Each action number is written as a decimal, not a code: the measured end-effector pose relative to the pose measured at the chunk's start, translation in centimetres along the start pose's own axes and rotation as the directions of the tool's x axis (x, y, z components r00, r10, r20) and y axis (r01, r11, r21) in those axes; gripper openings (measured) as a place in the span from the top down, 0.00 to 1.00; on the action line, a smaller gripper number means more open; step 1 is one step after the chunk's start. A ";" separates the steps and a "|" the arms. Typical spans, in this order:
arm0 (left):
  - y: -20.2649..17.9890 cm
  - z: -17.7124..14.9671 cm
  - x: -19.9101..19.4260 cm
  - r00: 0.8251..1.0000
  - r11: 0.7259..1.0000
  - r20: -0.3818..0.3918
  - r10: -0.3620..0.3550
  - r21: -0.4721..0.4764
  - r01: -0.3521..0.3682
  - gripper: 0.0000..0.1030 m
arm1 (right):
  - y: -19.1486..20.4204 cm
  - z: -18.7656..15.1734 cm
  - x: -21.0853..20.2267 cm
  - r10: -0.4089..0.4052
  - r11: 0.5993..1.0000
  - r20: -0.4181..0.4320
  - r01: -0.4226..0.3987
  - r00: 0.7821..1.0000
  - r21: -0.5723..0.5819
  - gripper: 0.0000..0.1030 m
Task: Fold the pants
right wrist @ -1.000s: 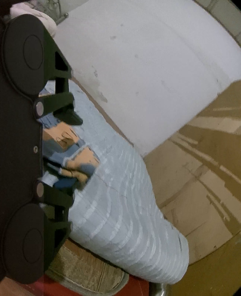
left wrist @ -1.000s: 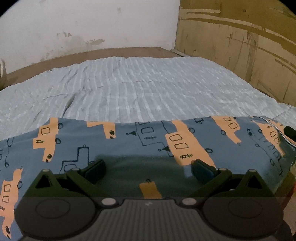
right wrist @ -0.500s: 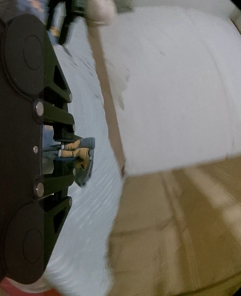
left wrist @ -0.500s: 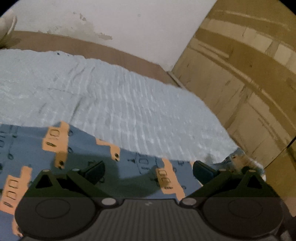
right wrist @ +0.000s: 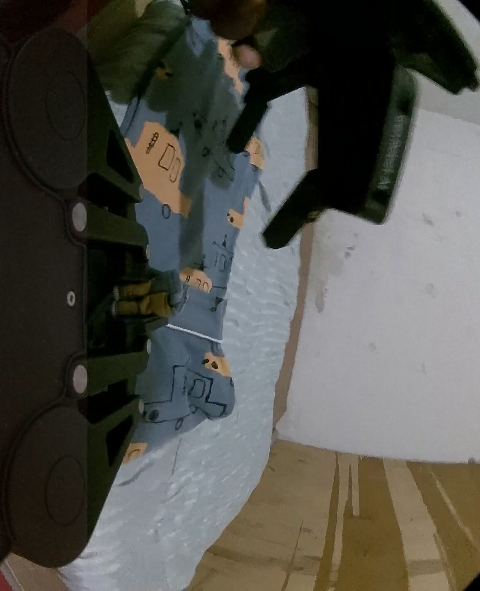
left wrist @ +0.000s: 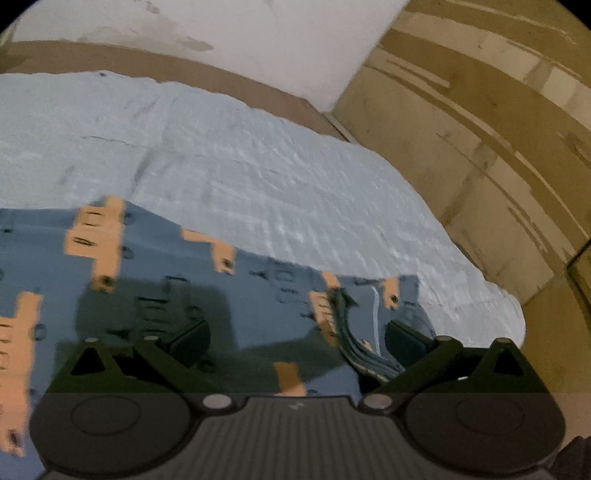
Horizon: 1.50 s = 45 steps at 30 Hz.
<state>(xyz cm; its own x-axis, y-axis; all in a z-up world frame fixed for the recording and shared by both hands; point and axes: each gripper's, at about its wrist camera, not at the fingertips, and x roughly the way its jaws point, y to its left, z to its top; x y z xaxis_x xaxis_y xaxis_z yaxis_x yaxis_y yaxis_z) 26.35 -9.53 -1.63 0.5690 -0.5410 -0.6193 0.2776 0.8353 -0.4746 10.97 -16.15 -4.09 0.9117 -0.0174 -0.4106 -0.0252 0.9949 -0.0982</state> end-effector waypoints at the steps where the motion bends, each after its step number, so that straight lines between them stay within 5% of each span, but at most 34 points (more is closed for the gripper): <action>1: -0.3 -0.1 0.4 1.000 1.000 -0.004 -0.012 0.008 0.012 0.01 | -0.3 -0.2 0.0 0.008 0.999 0.018 -0.008 1.000 0.035 0.81; 13: -2.2 0.5 4.5 0.995 0.998 -0.081 -0.054 -0.031 0.052 0.27 | -5.5 -1.5 0.2 0.145 0.882 0.116 -0.182 0.983 0.435 0.83; 20: -3.3 0.2 5.3 0.989 0.994 -0.108 -0.099 -0.050 0.094 0.33 | -8.2 -2.8 0.4 0.208 0.714 0.196 -0.286 0.958 0.639 0.86; 31: -3.1 0.2 6.5 0.995 0.990 -0.080 -0.066 -0.133 0.055 0.85 | -7.8 -2.6 0.3 0.198 0.745 0.168 -0.259 0.966 0.615 0.86; 45: -4.6 0.4 5.9 0.998 0.997 -0.054 -0.035 -0.071 0.031 0.91 | -7.0 -2.4 -0.3 0.167 0.796 0.158 -0.227 0.973 0.560 0.86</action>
<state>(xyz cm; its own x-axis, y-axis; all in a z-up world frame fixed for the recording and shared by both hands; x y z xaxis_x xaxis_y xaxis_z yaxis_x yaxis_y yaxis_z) 28.71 -16.55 -2.82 0.5159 -0.5747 -0.6353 0.2394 0.8088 -0.5372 9.84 -23.36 -5.48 0.9479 0.1645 -0.2727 0.0026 0.8523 0.5231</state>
